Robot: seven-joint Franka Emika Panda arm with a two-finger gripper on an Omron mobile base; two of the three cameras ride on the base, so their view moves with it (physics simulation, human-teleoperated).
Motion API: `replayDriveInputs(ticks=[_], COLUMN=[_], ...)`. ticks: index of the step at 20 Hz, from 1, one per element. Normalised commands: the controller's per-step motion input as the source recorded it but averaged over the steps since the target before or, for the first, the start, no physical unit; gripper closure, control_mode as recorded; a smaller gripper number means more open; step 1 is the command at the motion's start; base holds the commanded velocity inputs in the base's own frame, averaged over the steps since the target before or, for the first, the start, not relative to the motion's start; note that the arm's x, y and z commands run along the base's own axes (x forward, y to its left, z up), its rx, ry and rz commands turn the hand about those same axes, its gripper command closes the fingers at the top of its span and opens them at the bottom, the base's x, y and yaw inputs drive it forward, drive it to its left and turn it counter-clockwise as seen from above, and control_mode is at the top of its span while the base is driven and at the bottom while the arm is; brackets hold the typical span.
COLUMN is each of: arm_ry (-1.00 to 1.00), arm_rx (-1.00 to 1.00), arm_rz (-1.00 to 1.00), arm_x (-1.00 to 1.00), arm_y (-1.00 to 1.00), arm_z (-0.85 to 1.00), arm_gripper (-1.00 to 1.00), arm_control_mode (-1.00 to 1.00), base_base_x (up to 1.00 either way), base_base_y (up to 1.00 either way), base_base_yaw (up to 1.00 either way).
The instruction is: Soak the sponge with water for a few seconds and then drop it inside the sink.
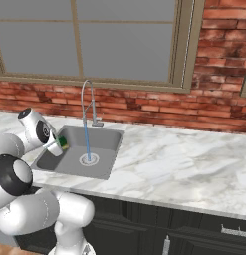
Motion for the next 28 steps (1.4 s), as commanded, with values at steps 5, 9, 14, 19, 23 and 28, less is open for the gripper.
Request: replayDriveInputs(ticks=[5, 9, 14, 19, 23, 28], arm_ry=[0.00, 0.00, 0.00, 0.00, 0.00, 0.00], arm_rx=[-0.06, -0.04, -0.01, 0.00, 0.00, 0.00], arm_rz=[-0.20, -0.11, -0.03, 0.00, 0.00, -0.01], arm_x=[0.28, 0.21, 0.33, 0.31, 0.23, 0.30], arm_y=[-0.26, -0.11, -0.02, -0.08, -0.05, 0.00], arm_z=[-0.17, -0.02, -0.03, 0.00, -0.13, -0.26], arm_gripper=[1.00, 1.00, 1.00, 1.00, 1.00, 1.00], arm_control_mode=[-1.00, -1.00, -1.00, -1.00, -1.00, -1.00], base_base_x=[0.00, 0.00, 0.00, 0.00, 0.00, 0.00], base_base_y=[0.00, 0.00, 0.00, 0.00, 0.00, 0.00], base_base_yaw=[0.00, 0.00, 0.00, 0.00, 0.00, 0.00])
